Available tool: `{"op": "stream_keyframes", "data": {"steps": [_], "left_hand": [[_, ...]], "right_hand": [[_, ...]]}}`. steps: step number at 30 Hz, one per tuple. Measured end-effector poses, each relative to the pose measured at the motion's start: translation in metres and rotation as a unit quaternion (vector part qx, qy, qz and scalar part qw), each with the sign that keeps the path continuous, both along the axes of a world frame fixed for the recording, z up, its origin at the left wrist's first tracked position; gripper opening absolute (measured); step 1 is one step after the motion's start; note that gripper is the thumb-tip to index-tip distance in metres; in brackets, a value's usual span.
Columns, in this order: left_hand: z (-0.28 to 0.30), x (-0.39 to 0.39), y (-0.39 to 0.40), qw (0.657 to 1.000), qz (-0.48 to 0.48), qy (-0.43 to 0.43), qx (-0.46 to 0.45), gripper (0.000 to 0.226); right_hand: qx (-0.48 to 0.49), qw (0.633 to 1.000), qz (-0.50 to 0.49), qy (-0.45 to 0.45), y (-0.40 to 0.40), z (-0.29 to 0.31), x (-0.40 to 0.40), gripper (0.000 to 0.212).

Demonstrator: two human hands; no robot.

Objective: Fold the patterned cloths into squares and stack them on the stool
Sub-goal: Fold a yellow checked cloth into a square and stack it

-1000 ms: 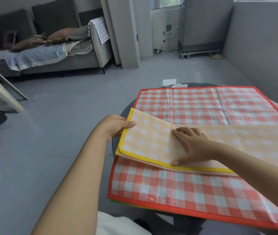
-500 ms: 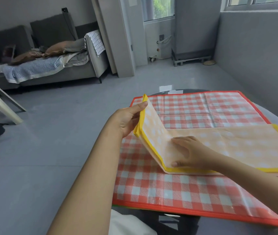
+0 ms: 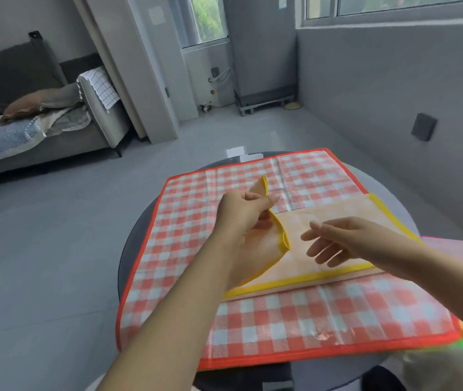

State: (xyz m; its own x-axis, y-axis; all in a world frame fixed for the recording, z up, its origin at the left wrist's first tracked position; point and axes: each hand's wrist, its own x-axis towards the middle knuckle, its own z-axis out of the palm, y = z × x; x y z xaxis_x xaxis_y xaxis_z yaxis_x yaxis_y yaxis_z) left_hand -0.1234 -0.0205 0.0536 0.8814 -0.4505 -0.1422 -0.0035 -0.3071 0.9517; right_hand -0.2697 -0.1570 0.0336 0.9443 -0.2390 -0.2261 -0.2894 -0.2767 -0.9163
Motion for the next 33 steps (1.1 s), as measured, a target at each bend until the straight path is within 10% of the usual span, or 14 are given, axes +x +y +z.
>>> {"op": "stream_keyframes", "data": {"steps": [21, 33], "left_hand": [[-0.059, -0.016, -0.036, 0.979, -0.056, -0.097, 0.171, 0.03], [-0.085, 0.017, -0.018, 0.882, -0.174, -0.352, 0.26, 0.025]], "right_hand": [[-0.214, 0.973, -0.069, 0.06, 0.027, -0.034, -0.001, 0.04], [-0.325, 0.945, -0.03, 0.031, 0.035, -0.043, -0.006, 0.028]]}}
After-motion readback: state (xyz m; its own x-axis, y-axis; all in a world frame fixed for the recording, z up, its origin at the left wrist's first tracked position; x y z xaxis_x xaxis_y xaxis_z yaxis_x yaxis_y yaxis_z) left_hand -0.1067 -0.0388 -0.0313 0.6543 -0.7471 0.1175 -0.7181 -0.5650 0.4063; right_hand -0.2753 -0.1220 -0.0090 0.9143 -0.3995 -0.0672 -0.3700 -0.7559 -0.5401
